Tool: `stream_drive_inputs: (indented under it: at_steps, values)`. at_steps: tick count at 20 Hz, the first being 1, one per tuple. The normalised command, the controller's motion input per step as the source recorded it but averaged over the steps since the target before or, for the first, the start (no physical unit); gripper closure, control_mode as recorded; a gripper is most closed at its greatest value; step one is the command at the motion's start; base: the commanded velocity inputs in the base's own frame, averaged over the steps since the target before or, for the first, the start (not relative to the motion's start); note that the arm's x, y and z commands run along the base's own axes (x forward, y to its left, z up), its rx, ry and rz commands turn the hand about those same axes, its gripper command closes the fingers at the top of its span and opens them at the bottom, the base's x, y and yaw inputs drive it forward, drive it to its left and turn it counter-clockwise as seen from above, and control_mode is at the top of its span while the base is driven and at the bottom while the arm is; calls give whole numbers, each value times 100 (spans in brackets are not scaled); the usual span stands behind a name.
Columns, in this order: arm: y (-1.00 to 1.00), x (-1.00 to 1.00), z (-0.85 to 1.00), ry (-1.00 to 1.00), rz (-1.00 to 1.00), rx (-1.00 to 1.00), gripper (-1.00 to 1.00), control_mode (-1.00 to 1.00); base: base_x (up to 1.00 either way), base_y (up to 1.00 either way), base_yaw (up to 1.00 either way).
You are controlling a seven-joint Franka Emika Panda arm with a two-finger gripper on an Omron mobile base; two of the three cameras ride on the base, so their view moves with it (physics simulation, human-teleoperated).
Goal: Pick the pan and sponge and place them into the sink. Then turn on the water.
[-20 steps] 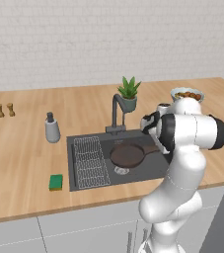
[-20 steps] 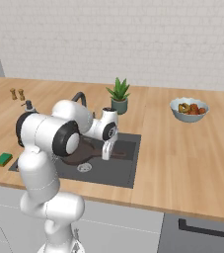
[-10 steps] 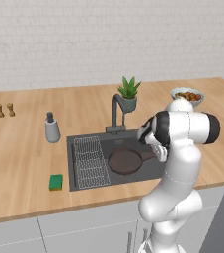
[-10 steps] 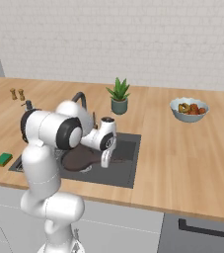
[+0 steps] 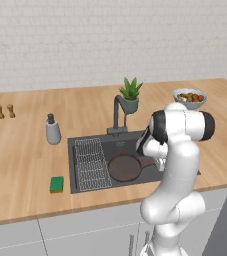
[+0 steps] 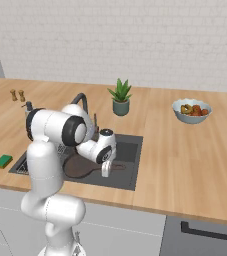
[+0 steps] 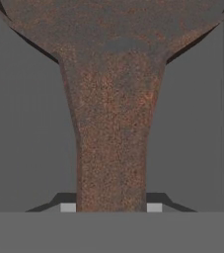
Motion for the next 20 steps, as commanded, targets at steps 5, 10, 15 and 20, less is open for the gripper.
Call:
stream_drive_inputs:
  at_steps: [5, 10, 15, 20]
  values:
    - [0, 54, -9, -6, 0, 0, 100, -100, 0, 0, 0]
    - [0, 14, 0, -2, 0, 0, 100, -100, 0, 0, 0]
    - [0, -1, -11, 0, 0, 0, 100, -100, 0, 0, 0]
    - [0, 0, -39, 0, 0, 0, 100, -100, 0, 0, 0]
